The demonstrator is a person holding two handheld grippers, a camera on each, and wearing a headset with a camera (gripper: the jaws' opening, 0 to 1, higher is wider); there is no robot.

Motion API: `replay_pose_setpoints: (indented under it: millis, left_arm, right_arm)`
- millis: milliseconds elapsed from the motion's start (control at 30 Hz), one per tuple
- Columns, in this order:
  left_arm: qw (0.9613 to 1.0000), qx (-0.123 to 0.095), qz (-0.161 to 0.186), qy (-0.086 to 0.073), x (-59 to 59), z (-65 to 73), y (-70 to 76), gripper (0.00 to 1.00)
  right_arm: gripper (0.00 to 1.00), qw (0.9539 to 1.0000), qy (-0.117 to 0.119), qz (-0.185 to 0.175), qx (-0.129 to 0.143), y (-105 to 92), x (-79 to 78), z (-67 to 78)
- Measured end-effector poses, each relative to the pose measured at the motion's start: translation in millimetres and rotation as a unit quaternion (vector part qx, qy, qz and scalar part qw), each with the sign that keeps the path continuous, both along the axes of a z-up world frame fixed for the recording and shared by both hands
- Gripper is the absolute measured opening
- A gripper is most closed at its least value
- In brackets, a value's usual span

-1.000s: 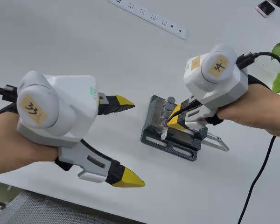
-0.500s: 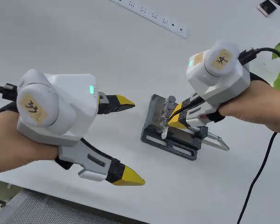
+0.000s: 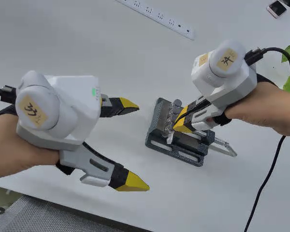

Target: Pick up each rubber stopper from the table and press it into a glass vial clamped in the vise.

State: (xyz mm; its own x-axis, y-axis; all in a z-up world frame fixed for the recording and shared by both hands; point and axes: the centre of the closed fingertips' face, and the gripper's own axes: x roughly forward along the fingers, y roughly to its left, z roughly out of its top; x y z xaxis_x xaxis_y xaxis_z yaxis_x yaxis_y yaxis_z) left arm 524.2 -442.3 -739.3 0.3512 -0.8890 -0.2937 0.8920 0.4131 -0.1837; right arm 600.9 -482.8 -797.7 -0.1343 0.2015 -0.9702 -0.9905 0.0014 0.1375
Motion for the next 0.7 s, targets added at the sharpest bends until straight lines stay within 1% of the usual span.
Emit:
replay_pose_setpoints:
  millis: [200,433,500,633,700]
  left_arm:
    - [1.0,-0.001,0.0,-0.001,1.1,-0.6,-0.1,0.87]
    - [1.0,-0.002,0.001,0.001,1.2,-2.8,1.6,0.86]
    - [1.0,-0.002,0.001,0.001,1.6,-3.2,1.7,0.86]
    - [1.0,-0.004,0.002,0.001,3.7,-1.8,0.7,0.86]
    - [1.0,-0.004,0.002,-0.001,4.7,-1.4,1.0,0.86]
  right_arm:
    - [0.01,0.9998,-0.005,0.015,-0.01,0.8,0.1,-0.3]
    - [0.0,0.9998,0.002,0.012,-0.016,1.8,-0.2,-0.7]
    - [0.0,0.9998,0.003,0.008,-0.018,2.1,0.5,-1.3]
    - [0.0,0.9996,0.005,0.012,-0.024,1.8,1.0,-1.7]
    - [0.0,0.9995,0.006,0.011,-0.028,0.3,-1.2,-1.6]
